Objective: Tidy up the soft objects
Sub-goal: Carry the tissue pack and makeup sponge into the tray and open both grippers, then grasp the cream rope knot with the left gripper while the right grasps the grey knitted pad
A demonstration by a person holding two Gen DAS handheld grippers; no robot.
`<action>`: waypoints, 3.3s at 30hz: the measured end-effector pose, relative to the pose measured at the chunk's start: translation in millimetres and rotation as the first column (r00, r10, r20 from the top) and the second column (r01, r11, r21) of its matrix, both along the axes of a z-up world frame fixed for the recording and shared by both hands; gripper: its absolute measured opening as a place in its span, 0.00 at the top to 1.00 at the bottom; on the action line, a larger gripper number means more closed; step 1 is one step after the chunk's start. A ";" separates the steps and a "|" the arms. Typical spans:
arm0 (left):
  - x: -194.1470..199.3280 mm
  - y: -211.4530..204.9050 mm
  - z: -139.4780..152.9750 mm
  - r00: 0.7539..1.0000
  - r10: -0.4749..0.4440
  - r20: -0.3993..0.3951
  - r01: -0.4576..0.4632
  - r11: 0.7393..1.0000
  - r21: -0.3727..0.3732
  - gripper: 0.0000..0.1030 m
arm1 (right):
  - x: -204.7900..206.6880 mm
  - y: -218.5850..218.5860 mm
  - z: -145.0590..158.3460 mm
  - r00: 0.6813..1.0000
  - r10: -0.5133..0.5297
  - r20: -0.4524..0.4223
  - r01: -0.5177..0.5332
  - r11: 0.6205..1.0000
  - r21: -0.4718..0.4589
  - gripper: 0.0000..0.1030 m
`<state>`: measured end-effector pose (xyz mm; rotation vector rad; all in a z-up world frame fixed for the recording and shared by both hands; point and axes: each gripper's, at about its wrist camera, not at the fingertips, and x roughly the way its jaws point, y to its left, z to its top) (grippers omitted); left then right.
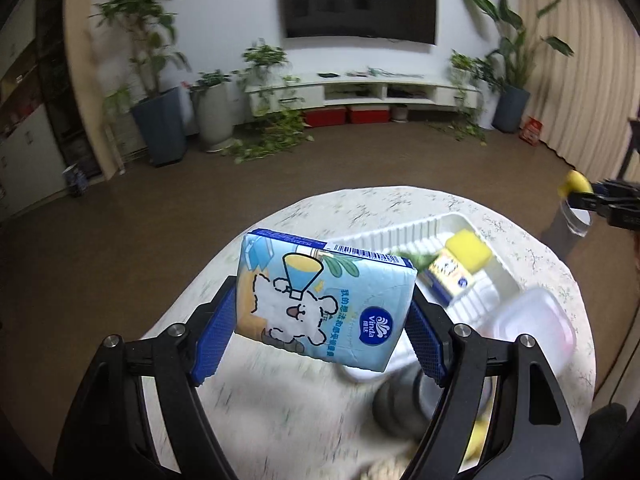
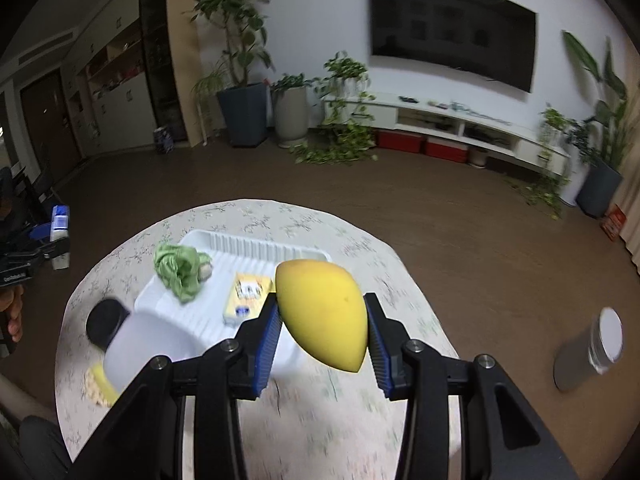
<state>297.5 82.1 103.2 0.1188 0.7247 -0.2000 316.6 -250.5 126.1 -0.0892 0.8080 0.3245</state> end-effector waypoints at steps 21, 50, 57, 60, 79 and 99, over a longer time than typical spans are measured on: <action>107.5 -100.1 -86.7 0.925 -0.308 -0.223 0.339 0.934 0.116 0.26 | 115.0 115.2 -112.3 0.938 0.253 -0.235 -0.275 0.959 -0.063 0.58; 97.1 -98.0 -79.4 0.921 -0.308 -0.239 0.332 0.941 0.065 0.06 | 116.6 98.9 -115.7 0.949 0.217 -0.230 -0.232 0.972 -0.040 0.46; 64.1 -70.4 -35.3 0.952 -0.281 -0.117 0.282 0.959 -0.006 0.00 | 82.9 70.4 -66.4 0.974 0.183 -0.132 -0.180 0.983 0.038 0.30; 41.6 -45.7 -19.4 0.972 -0.229 -0.054 0.225 0.972 -0.061 0.00 | 57.3 50.6 -45.0 0.983 0.162 -0.087 -0.156 0.985 0.072 0.18; -193.6 2.7 -76.2 1.000 -0.017 0.017 0.020 0.987 -0.162 0.00 | -216.0 34.3 -90.1 0.997 0.053 -0.057 -0.041 0.979 0.202 0.00; -234.5 -11.6 -117.7 0.987 0.102 -0.122 -0.115 0.988 -0.103 0.00 | -278.7 92.2 -135.6 0.996 0.014 -0.092 -0.002 0.993 0.122 0.00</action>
